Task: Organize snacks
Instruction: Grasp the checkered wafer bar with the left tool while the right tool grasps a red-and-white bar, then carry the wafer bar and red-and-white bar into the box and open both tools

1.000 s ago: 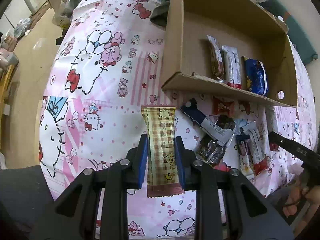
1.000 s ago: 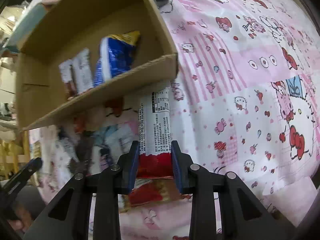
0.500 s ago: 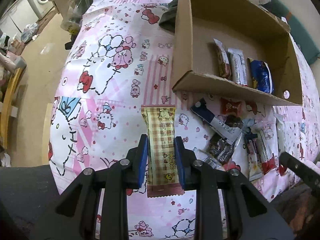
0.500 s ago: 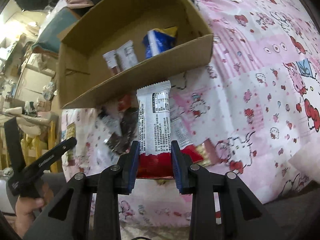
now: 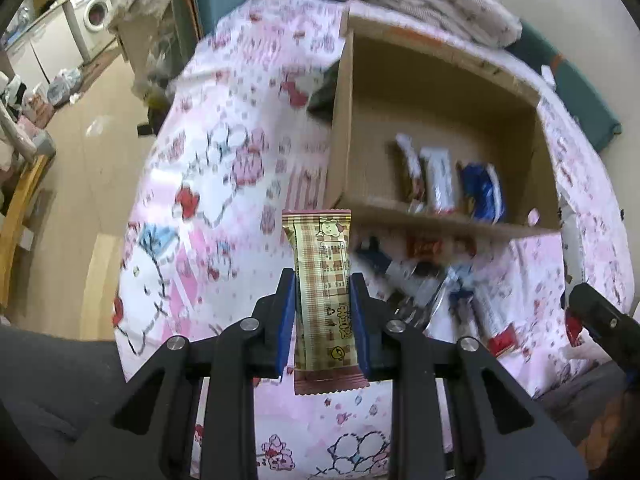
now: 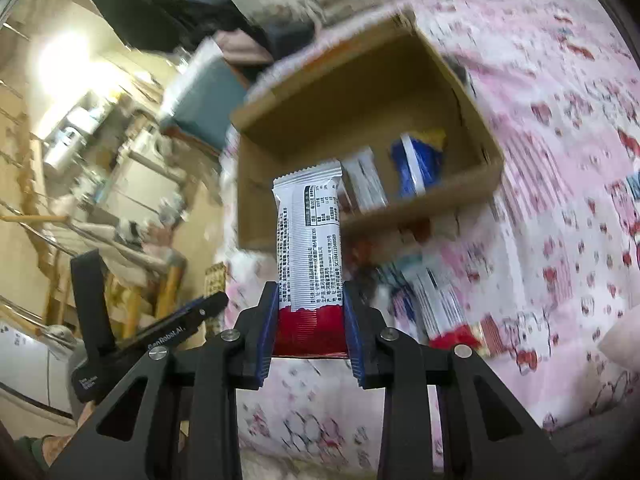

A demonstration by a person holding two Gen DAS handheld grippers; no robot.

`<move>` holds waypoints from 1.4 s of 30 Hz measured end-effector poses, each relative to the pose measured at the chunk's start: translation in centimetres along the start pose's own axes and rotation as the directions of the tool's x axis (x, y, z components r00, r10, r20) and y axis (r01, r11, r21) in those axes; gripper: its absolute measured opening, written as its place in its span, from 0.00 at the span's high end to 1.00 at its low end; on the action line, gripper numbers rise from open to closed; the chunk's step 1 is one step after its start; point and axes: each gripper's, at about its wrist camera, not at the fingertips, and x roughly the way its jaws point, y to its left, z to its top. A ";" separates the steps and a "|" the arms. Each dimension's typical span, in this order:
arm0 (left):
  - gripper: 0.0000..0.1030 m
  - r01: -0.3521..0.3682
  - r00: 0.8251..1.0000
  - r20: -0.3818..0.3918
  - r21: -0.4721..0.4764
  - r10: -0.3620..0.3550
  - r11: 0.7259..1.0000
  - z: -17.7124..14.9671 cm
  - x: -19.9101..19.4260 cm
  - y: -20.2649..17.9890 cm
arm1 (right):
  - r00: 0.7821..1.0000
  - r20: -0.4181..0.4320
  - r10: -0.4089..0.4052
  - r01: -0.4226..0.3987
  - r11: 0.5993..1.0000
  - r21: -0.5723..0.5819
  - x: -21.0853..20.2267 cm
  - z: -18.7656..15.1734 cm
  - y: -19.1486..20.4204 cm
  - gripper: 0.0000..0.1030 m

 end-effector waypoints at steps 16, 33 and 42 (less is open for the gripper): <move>0.78 0.043 0.989 0.135 0.153 -0.064 0.987 6.8 -2.4 -5.3 | 0.987 0.163 0.014 -0.024 0.998 0.060 -2.4 5.8 -2.2 0.69; 0.78 0.056 0.989 0.120 0.232 -0.086 0.971 11.0 2.3 -9.0 | 0.986 0.117 -0.117 0.114 0.993 0.029 1.8 11.5 -4.8 0.68; 0.78 0.100 0.985 0.108 0.267 -0.133 0.958 11.6 5.5 -9.8 | 0.987 0.016 -0.160 0.159 0.987 0.035 5.6 12.1 -6.1 0.68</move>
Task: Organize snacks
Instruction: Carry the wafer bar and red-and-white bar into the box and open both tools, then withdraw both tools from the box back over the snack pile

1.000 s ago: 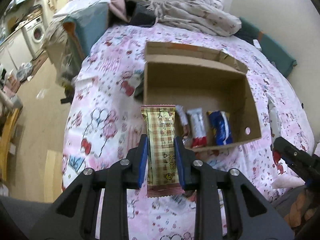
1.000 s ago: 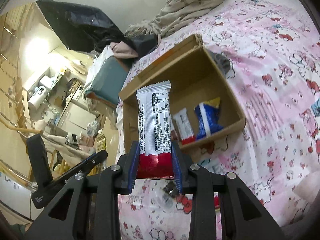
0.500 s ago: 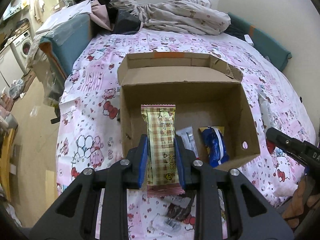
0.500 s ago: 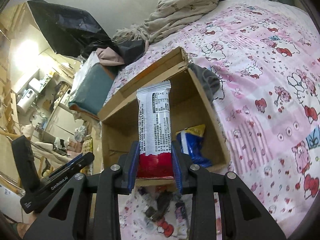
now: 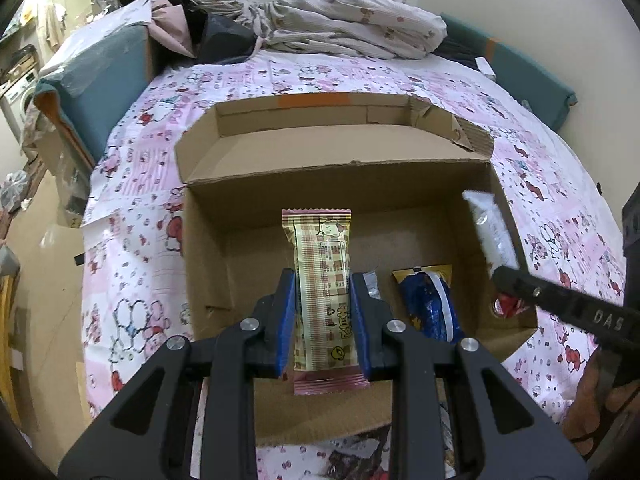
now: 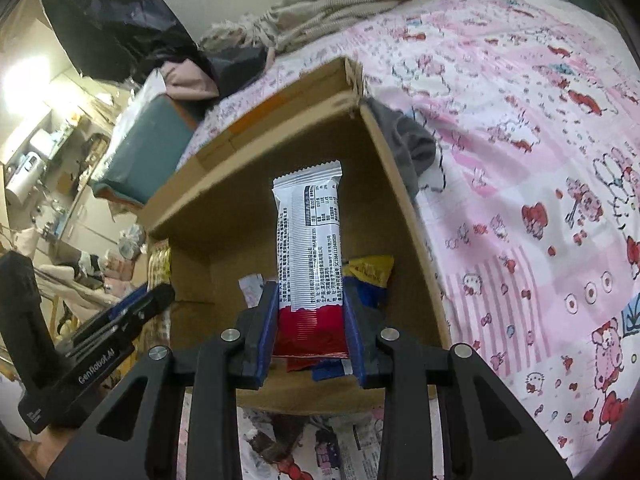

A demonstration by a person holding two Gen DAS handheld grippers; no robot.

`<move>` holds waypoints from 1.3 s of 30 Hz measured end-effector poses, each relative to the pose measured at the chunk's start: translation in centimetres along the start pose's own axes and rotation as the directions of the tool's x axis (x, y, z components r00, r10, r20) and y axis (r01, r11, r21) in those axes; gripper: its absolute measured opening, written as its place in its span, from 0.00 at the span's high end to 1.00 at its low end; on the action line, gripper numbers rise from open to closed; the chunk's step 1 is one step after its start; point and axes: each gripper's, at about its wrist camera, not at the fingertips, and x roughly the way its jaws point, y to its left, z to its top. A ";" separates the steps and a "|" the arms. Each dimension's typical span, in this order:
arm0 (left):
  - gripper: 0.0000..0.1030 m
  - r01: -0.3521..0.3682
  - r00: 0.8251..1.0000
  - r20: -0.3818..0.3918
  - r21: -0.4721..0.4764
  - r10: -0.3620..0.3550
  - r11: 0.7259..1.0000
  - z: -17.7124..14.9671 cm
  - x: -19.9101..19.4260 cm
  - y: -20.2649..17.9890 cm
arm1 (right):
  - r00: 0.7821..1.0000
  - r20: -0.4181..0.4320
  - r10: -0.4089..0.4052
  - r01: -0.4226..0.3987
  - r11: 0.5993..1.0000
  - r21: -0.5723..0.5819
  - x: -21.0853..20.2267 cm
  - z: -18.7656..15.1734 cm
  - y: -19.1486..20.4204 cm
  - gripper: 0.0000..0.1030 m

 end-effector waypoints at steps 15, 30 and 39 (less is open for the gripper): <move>0.78 0.021 0.999 -0.025 0.014 -0.021 1.000 -0.7 1.9 -0.2 | 0.996 -0.093 0.001 0.003 0.999 0.047 2.4 -0.8 -0.7 0.66; 0.27 0.024 1.000 -0.007 0.012 -0.024 1.000 -1.1 0.9 -0.6 | 0.996 -0.063 0.062 -0.057 0.995 0.077 1.7 -0.5 -0.8 0.32; 0.22 0.020 1.000 -0.024 -0.024 -0.020 1.000 -1.7 0.3 0.1 | 0.999 -0.032 0.042 -0.039 0.996 0.083 0.8 -0.5 -0.3 0.08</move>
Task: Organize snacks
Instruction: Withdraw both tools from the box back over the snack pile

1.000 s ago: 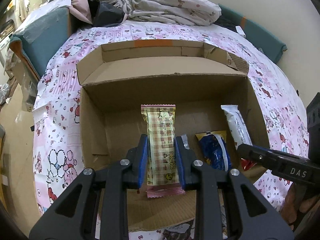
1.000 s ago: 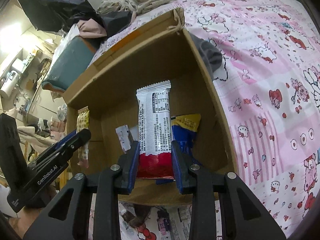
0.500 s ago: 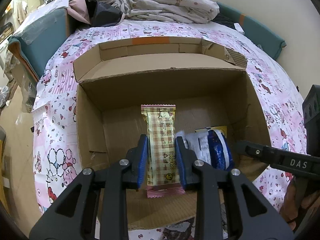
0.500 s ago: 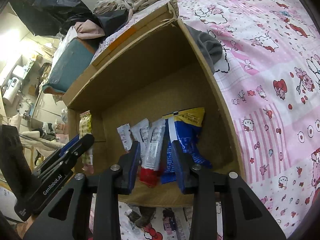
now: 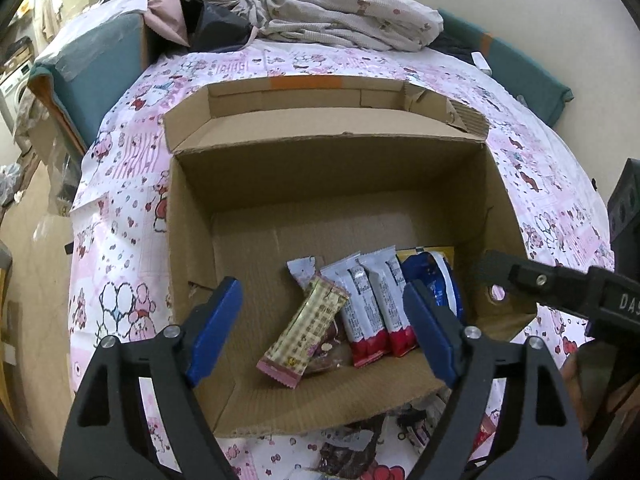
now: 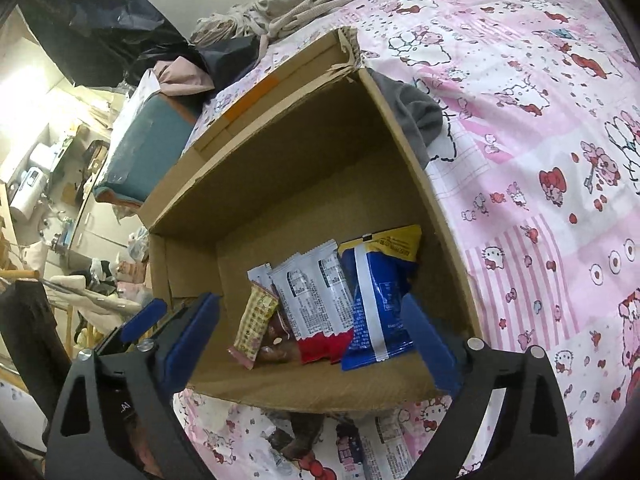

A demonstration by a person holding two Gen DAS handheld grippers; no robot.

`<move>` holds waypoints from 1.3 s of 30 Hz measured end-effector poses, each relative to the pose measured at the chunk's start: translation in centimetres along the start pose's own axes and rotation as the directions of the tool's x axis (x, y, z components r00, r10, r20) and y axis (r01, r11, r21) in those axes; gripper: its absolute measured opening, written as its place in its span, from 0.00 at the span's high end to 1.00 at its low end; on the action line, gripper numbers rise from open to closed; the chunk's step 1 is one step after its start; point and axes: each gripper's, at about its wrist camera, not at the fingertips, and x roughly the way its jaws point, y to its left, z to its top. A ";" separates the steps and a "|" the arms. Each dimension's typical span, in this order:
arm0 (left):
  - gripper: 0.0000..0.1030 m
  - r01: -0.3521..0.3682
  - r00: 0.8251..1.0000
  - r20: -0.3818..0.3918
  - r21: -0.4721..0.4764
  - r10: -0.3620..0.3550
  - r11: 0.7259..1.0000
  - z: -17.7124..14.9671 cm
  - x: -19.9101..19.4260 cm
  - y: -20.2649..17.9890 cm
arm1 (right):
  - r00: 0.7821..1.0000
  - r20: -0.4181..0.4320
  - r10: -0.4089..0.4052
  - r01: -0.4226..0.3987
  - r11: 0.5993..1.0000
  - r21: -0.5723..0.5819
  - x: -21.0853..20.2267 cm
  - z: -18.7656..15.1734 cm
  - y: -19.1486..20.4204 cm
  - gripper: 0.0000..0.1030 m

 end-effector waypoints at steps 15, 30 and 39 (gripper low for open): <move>0.22 -0.018 0.998 0.054 -0.070 0.022 0.997 -1.5 -4.4 2.1 | 0.998 0.051 -0.035 0.037 0.998 -0.049 -4.6 -2.8 0.8 0.07; 0.11 -0.033 0.999 -0.012 -0.090 0.032 0.995 -5.8 -6.0 2.8 | 0.997 0.001 -0.077 0.077 0.997 0.027 -7.0 -7.0 -2.1 0.07; 0.11 -0.035 0.998 -0.050 -0.065 0.032 0.997 -7.6 -6.3 2.1 | 0.990 -0.064 -0.128 0.132 0.989 0.067 -7.3 -8.2 -3.9 0.07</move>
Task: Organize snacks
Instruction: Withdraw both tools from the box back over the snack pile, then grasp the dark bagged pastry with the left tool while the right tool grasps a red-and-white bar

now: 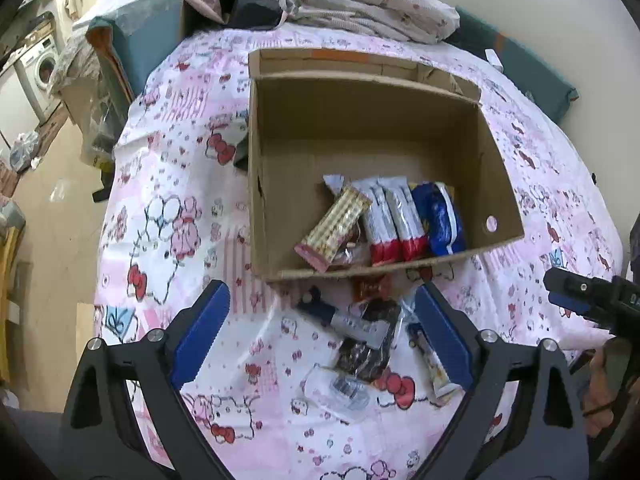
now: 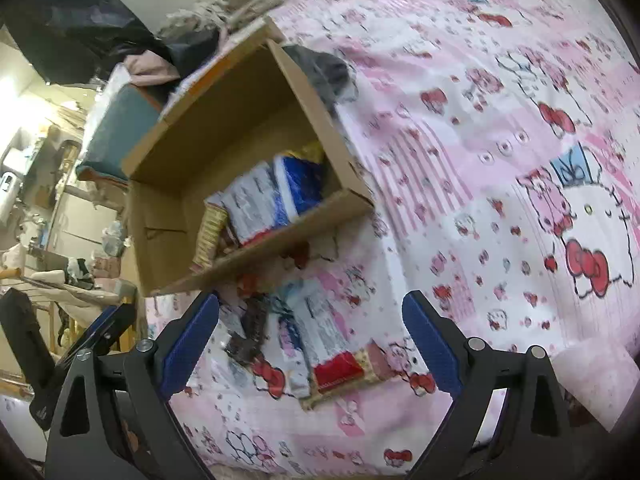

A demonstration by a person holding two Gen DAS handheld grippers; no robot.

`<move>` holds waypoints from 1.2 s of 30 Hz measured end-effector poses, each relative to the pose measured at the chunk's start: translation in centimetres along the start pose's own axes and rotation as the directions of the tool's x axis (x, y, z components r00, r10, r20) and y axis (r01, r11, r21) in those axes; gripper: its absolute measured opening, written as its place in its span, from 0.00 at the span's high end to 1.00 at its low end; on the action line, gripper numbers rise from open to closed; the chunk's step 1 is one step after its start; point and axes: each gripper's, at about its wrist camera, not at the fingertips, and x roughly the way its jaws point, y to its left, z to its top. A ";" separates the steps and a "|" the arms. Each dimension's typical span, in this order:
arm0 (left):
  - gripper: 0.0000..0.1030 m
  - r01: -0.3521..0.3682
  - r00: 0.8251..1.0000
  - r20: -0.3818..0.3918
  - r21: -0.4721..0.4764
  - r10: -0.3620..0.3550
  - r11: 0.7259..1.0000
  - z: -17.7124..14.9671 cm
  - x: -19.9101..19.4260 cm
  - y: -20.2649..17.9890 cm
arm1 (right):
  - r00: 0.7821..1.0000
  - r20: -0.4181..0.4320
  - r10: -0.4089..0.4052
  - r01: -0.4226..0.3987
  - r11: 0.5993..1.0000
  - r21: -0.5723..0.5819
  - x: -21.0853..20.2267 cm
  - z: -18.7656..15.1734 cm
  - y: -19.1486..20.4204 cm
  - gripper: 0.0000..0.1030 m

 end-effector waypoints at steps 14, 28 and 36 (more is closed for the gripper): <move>0.28 0.019 0.986 -0.165 -0.099 -0.035 0.995 -1.9 3.1 2.0 | 0.990 -0.135 -0.040 0.061 0.986 0.153 2.9 -0.2 -2.9 0.07; 0.31 0.104 0.896 -0.443 0.284 0.035 0.953 -5.9 11.8 -5.9 | 0.984 -0.172 -0.056 0.082 0.986 0.143 4.3 -0.2 -2.7 0.07; 0.18 0.120 0.885 -0.461 0.357 0.063 0.926 -7.2 12.5 -7.3 | 0.984 -0.171 -0.055 0.080 0.987 0.143 4.3 -0.1 -2.7 0.07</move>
